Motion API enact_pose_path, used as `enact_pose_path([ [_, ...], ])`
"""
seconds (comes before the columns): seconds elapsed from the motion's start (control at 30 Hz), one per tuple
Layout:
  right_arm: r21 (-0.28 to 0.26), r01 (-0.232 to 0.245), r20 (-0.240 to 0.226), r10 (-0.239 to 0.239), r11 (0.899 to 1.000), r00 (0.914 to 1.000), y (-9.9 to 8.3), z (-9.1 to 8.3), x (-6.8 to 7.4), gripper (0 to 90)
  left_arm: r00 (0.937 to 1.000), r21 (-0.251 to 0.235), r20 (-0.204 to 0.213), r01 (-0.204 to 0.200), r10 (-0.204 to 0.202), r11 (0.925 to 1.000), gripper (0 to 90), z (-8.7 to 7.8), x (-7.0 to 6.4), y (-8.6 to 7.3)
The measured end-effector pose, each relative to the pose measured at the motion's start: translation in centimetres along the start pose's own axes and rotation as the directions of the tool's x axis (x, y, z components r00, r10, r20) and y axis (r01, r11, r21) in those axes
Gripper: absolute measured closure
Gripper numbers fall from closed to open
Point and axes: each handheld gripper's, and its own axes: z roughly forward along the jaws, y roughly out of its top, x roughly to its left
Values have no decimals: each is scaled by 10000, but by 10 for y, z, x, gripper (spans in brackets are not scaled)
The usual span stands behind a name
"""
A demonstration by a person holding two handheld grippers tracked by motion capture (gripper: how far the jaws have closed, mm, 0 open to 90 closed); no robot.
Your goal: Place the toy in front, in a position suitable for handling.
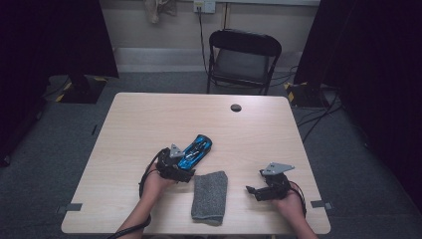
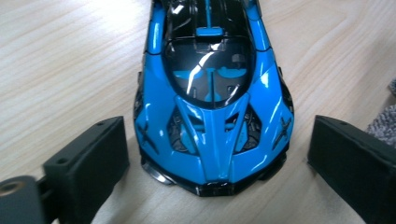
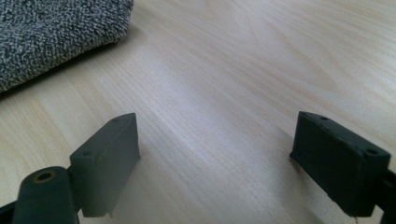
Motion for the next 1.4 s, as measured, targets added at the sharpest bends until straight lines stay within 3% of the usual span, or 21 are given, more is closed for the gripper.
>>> enact_pose_path([
  [0.13, 46, -69, 88, 69, 10000, 9999, 1, 0, 1, 141, 10000, 17, 26, 72, -72, 10000, 37, 1, 0, 0],
  [0.23, 393, -217, 167, 211, 9990, 9996, 6, 0, 3, 157, 10000, 13, 13, 78, -78, 10000, 38, 1, 0, 0],
  [0.43, 463, -421, -164, 429, 9980, 9989, 23, -3, 16, 165, 10000, -1, 15, 98, -98, 10000, 38, 1, 0, 0],
  [0.53, 306, -595, -435, 608, 9978, 9972, 34, -4, 29, 164, 9999, -58, 5, 167, -166, 9998, 41, 1, -1, 0],
  [0.8, 53, 68, -1101, -62, 10000, 9939, 56, 9, 79, 151, 9999, -54, 0, 168, -168, 9998, 42, 1, -1, 0],
  [0.93, 229, 167, -1437, -132, 9996, 9895, 58, 19, 94, 146, 9999, -55, 6, 166, -166, 9998, 42, 1, -1, 0],
  [1.13, 493, 483, -1423, -409, 9976, 9890, 55, 29, 107, 147, 9999, -58, 3, 166, -166, 9998, 42, 1, -1, 0],
  [1.27, 619, 742, -1428, -647, 9953, 9876, 53, 30, 107, 148, 9999, -43, -100, 88, -88, 10000, 47, 0, 0, 0],
  [1.4, 684, 709, -1473, -602, 9951, 9873, 50, 32, 101, 147, 9999, -44, -106, 107, -107, 9999, 48, 0, 0, 0],
])
